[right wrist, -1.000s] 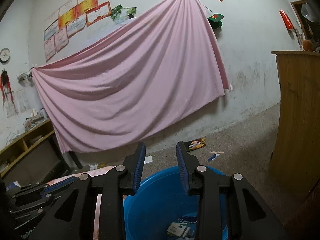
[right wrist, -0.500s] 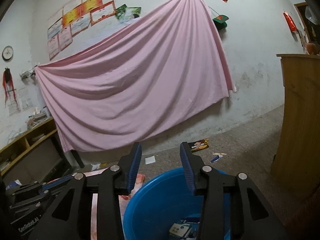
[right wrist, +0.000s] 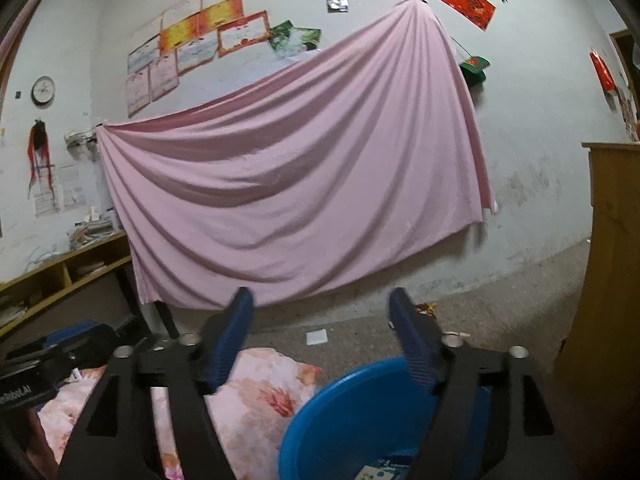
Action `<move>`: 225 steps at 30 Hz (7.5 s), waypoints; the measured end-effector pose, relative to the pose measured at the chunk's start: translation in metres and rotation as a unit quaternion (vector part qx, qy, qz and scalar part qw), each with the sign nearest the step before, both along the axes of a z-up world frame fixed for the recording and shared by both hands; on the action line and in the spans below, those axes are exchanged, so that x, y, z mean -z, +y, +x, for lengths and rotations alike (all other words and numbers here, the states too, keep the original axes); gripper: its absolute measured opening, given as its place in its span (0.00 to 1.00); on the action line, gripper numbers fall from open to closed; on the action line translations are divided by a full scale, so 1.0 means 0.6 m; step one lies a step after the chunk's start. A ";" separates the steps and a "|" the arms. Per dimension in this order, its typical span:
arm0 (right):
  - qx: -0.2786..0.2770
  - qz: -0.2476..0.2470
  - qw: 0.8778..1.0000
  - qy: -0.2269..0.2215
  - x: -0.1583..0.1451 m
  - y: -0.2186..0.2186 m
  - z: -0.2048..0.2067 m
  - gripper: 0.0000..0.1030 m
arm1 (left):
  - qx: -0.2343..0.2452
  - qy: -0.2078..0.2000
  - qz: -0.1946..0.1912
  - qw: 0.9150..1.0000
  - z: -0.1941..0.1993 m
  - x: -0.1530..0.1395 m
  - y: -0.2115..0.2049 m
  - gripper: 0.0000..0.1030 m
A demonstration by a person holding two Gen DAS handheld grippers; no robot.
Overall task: Collect trash
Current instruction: 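Move both tools back over the bed toward the two tubes, then grasp the white toothpaste tube with the right tool while the left tool grasps the red-white tube, then lift both tubes and carry them over the blue bucket, then open both tools to drop the tubes into the blue bucket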
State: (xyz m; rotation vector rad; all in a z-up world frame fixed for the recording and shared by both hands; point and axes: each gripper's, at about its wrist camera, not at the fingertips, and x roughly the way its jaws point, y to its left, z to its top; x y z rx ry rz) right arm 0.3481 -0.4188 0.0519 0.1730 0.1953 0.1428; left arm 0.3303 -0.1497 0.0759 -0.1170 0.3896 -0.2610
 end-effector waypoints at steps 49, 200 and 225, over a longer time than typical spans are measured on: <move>-0.187 -0.107 0.960 0.179 0.099 0.308 0.153 0.76 | -0.125 0.275 0.013 0.953 0.123 0.229 0.238 0.49; 0.026 0.008 0.999 -0.027 0.025 -0.092 -0.044 0.19 | 0.167 -0.059 0.044 0.983 0.034 0.027 -0.246 0.07; 0.023 0.010 1.000 0.012 0.037 -0.100 -0.025 0.25 | 0.158 -0.009 0.019 0.987 0.061 0.017 -0.222 0.08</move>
